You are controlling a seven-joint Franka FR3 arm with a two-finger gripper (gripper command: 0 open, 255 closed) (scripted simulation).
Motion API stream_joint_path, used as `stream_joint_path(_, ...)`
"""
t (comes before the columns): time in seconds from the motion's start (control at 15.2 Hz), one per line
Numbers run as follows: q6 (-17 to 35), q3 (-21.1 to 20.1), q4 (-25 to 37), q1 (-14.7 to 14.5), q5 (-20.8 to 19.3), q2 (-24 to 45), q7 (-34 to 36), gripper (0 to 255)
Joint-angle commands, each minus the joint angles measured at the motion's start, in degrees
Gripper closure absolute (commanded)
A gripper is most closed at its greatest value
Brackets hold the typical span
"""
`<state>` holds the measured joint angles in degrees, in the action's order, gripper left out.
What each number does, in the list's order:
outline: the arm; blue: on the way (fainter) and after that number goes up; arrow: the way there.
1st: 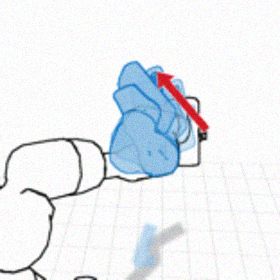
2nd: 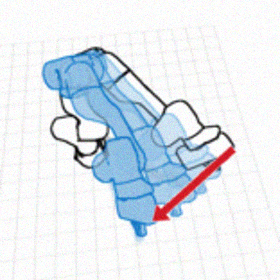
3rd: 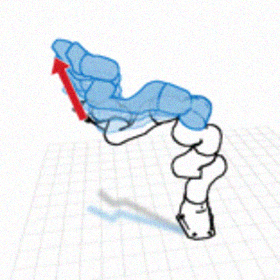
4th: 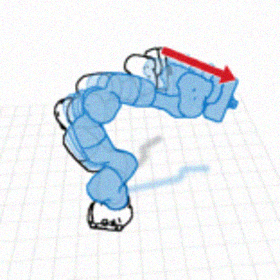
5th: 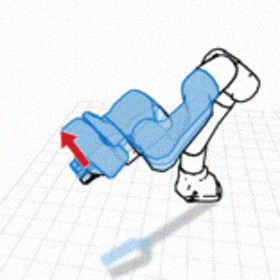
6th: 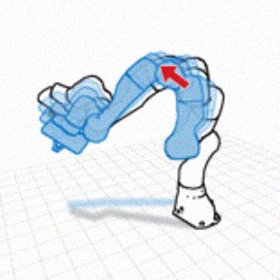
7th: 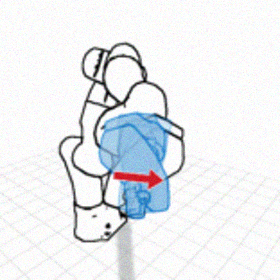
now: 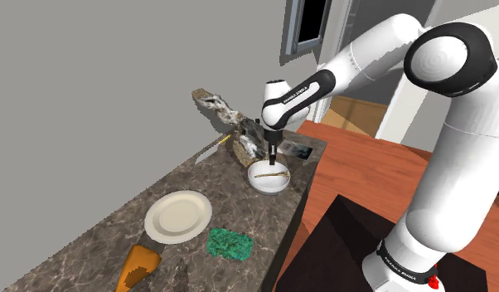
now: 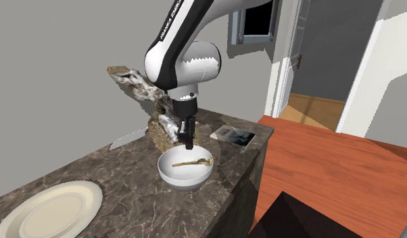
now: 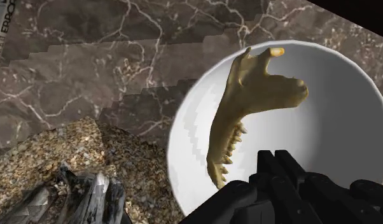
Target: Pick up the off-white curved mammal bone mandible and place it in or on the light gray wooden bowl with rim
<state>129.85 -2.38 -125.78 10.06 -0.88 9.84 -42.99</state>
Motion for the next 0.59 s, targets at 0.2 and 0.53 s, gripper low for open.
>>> stream_joint_path(0.2, 9.1, 0.8, -6.7, -4.7, -14.3, -2.1, 13.9, 0)
stream_joint_path(0.53, 1.4, 9.9, -11.6, -28.5, -76.9, 6.6, 79.7, 0)
